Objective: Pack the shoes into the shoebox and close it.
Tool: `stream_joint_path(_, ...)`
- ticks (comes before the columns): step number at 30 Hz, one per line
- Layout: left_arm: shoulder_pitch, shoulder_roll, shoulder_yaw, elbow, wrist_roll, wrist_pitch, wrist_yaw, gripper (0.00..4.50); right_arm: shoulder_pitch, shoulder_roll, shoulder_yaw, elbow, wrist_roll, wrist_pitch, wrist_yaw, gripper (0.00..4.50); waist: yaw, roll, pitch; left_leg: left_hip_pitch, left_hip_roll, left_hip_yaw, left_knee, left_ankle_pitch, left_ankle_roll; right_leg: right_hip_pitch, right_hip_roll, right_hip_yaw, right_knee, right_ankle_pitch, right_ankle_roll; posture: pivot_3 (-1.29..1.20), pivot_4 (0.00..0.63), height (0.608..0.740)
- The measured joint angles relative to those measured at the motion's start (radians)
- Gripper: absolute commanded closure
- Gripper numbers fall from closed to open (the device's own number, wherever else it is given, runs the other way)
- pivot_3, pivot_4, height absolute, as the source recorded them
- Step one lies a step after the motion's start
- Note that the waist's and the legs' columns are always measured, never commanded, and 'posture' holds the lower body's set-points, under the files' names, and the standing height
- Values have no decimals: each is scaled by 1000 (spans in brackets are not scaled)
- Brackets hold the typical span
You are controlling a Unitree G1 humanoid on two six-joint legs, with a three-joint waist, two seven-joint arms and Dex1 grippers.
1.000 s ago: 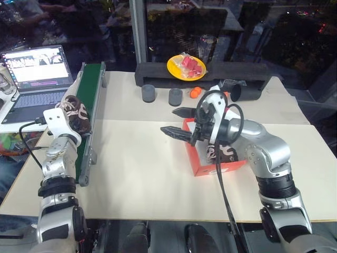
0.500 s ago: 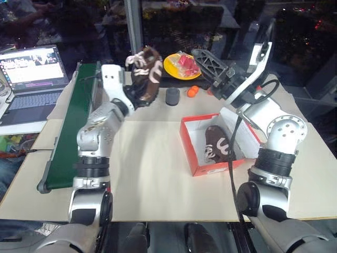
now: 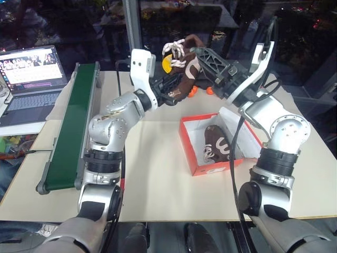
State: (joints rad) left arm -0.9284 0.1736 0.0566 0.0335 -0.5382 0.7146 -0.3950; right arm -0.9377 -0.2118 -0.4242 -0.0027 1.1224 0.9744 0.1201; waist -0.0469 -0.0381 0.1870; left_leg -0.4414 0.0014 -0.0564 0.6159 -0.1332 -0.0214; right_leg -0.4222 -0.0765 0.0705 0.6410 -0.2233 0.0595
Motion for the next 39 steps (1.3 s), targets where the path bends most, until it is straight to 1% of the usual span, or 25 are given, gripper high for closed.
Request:
stream_joint_path(6, -14, -12, 1, 1, 2, 9, 0, 4412, 0, -40, 18, 1, -3, -8, 23, 0, 1, 0, 0, 0, 0, 0, 0, 0, 0, 0, 0, 0, 0, 0, 0, 0, 150, 740)
stream_joint_path(10, -45, 22, -8, 23, 24, -5, -31, 4412, 1, -101, 13, 10, -1, -8, 38, 0, 2, 0, 0, 0, 0, 0, 0, 0, 0, 0, 0, 0, -1, 0, 0, 0, 150, 740)
stream_joint_path(14, -51, 56, 14, 63, 30, -33, -43, 4412, 4, -172, -27, 16, 0, -8, 37, 0, 1, 1, 0, 0, 0, 0, 0, 0, 0, 0, 0, 0, -1, 0, 0, 0, 150, 740)
stream_joint_path(17, -52, 50, 18, 69, 27, -32, -49, 4412, 4, -167, -28, 16, 0, -9, 38, 0, -1, 1, 0, 0, 0, 0, 0, 0, 0, 0, 0, 0, -1, 0, 0, 0, 150, 740)
stream_joint_path(23, -65, 11, 7, 22, 5, 13, -44, 4412, 4, -115, 20, 40, -12, -33, 63, 0, 2, 1, 1, 0, 0, 0, 0, 0, 0, 0, 0, 0, -1, 0, 0, 0, 150, 740)
stream_joint_path(33, -80, -8, 28, 1, -13, 69, -10, 4412, -13, -110, 29, 78, -42, -73, 117, 0, 1, 1, 1, 0, 0, 0, 0, 0, 0, 0, 0, 0, -1, 0, 0, 0, 150, 740)
stream_joint_path(39, -81, 4, 33, 1, -14, 70, -18, 4412, 8, -130, 31, 109, -76, -83, 139, 0, 3, 1, 1, 0, 0, 0, 0, 0, 0, 0, 0, 0, -1, 0, 0, 0, 150, 740)
